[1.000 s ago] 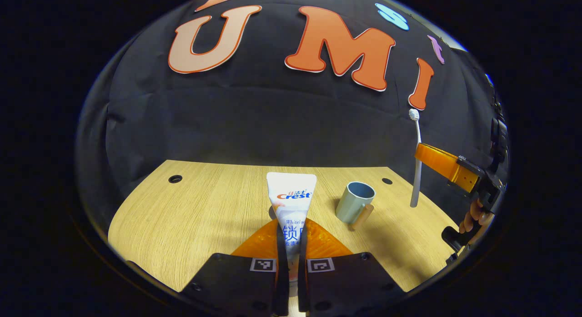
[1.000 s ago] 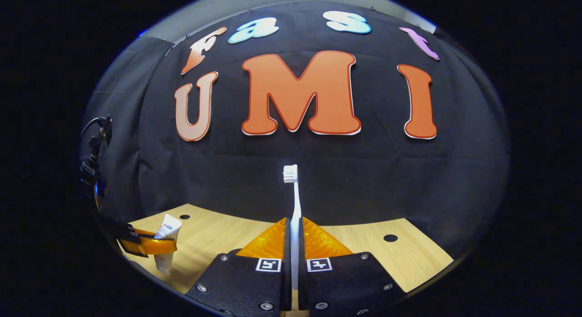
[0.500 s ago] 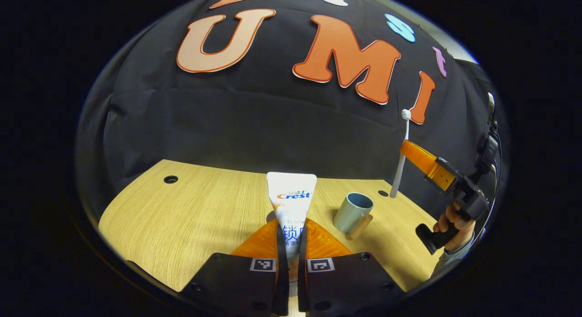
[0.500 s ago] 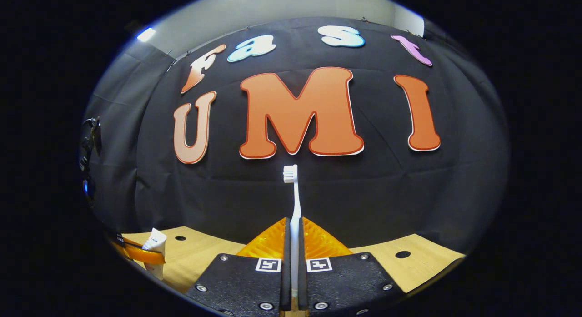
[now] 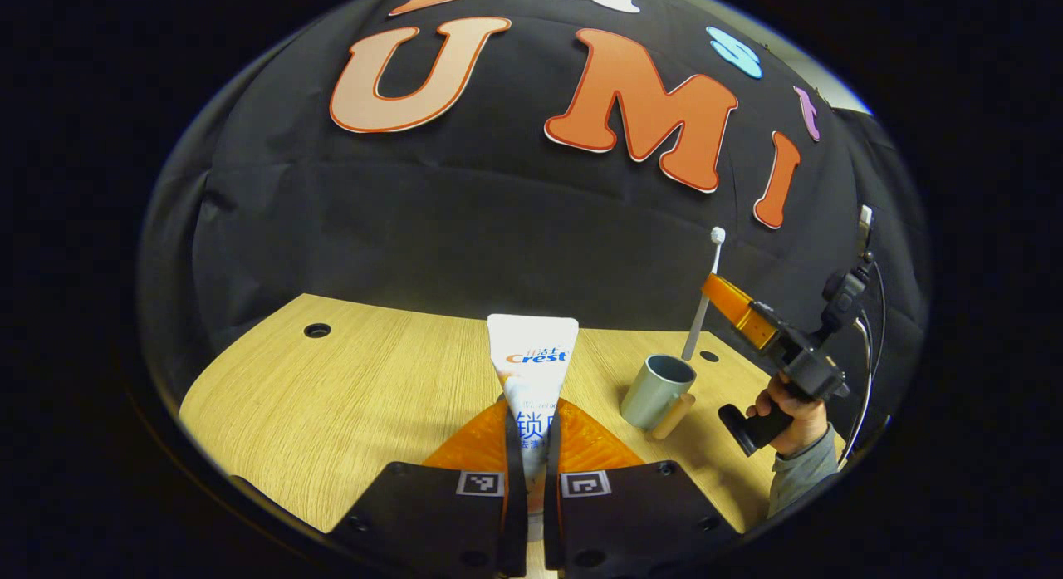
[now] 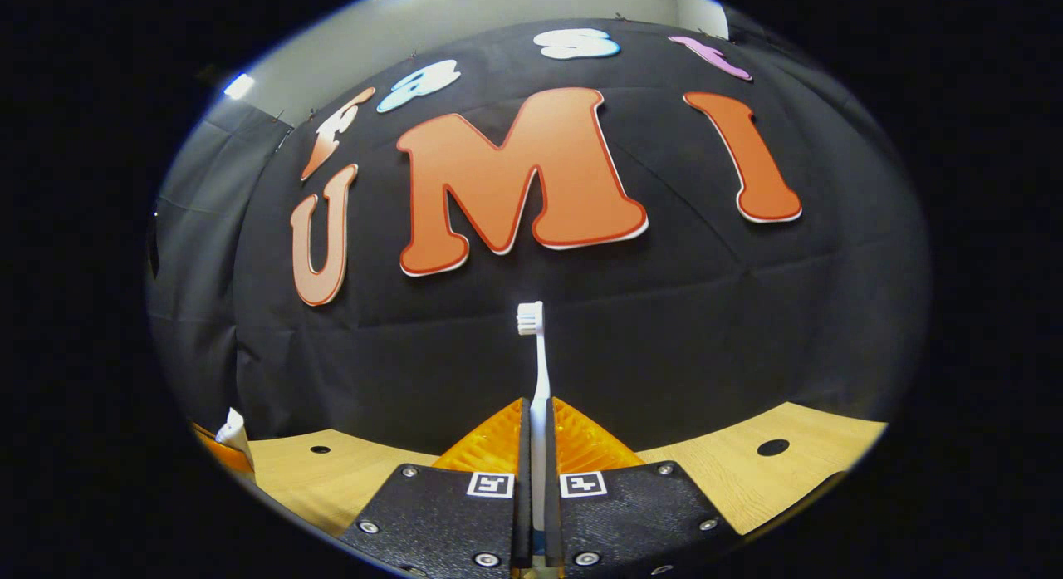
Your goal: Put the toothbrush and toothpaste on the desktop into the cup, then pick up the cup and place it on the coaster on the desktop.
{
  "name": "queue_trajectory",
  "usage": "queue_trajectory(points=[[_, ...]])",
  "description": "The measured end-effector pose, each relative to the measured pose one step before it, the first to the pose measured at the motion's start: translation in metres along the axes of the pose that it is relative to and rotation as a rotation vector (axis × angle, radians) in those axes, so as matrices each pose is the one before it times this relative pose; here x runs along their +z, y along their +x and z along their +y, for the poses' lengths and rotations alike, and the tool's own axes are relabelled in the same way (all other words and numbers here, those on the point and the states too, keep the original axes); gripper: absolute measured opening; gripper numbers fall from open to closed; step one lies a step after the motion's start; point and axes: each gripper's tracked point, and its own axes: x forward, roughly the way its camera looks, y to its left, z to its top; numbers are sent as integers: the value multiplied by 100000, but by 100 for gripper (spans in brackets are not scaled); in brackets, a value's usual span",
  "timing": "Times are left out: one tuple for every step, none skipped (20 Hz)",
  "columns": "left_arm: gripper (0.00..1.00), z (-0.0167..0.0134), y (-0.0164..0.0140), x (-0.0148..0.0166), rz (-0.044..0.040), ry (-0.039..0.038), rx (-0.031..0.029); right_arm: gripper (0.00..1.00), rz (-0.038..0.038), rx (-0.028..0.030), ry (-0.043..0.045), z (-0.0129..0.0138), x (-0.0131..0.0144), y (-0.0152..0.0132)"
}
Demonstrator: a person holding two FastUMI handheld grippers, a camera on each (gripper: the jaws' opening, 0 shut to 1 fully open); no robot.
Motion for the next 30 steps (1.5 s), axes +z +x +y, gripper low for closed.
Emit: queue_trajectory(points=[[11, -147, -1, 86, -424, -345, -247, 6, 1601, -247, 189, -361, -728, 95], [11, -76, -20, 55, -342, -345, -294, 6, 1697, -75, 495, -128, -719, 75], [12, -135, 4, 91, -395, -175, -195, 6, 2093, 72, 398, -85, -705, 56], [11, -204, 58, -20, -246, -83, -213, 6, 2170, -157, 325, 19, -692, 109], [12, -207, 9, 98, -373, -120, -202, 6, 2791, -294, -660, -171, -774, -67], [12, -230, 66, 89, -194, 113, -547, 6, 2103, -299, -1019, -113, -792, -256], [11, -203, 60, 220, -910, -113, -254, 6, 1633, -440, -748, -236, -604, -258], [11, -172, 144, 283, -999, 115, -245, 6, 1362, -218, 145, -166, -431, -393], [11, -272, 92, 141, -896, 188, -7, 6, 1271, -496, 1087, -182, -263, -191], [11, -364, 117, 324, -738, 222, -472, 6, 1773, -478, 1080, -91, -387, -126], [11, -446, 235, 230, -541, 26, -635, 6, 1709, -300, 1025, -149, -196, -51], [11, -417, 216, 95, -727, -140, -682, 6, 1155, -169, 644, -122, -190, -391], [11, -481, 141, 187, -538, -91, -657, 6, 679, -58, 122, -145, -66, -394], [11, -298, 17, 13, -609, 205, 264, 6, 779, -501, -158, -192, -69, -402], [11, -342, 117, -47, -342, 601, 661, 7, 1793, -591, -417, -267, -303, -367], [11, -582, 132, 77, -484, 158, -256, 8, 1485, -175, -207, -199, -253, -494], [11, -796, 195, 128, -256, 6, -976, 8, 1355, -263, -98, -230, -109, -494], [11, -733, 216, 227, -563, -5, -947, 8, 720, -243, 226, -250, -28, -614], [11, -733, 53, 164, -715, 14, -659, 9, 597, -425, 290, -336, 75, -669], [11, -611, 129, 330, -990, -103, -551, 9, -76, 210, 215, -263, 33, -907], [11, -606, 131, 490, -1531, -67, -659, 10, -104, -243, -200, -364, 202, -903], [11, -697, 249, 509, -1685, -128, -528, 10, -595, 14, -545, -308, 288, -971], [11, -615, 237, 601, -1797, -212, -493, 10, -713, -617, -537, -536, 335, -1131], [11, -635, 327, 311, -1528, -75, -628, 11, -860, -812, -484, -694, 353, -1145], [11, -686, 420, 232, -723, -597, -846, 13, -802, -1107, 74, -731, 314, -1011], [11, -671, 370, 236, -615, -1171, -1419, 14, -373, -725, 253, -776, 181, -1098], [11, -674, 366, 139, -491, -987, -1381, 19, -225, -647, 358, -730, 205, -1128], [11, -513, 533, -22, -163, -351, -789, 22, -127, -690, 23, -733, 172, -1104], [11, -446, 516, 58, -568, -215, -530, 28, -526, -793, -668, -778, 229, -1080], [11, -424, 595, 33, -554, -116, -567, 30, -873, -1447, -1157, -951, 26, -1002]])
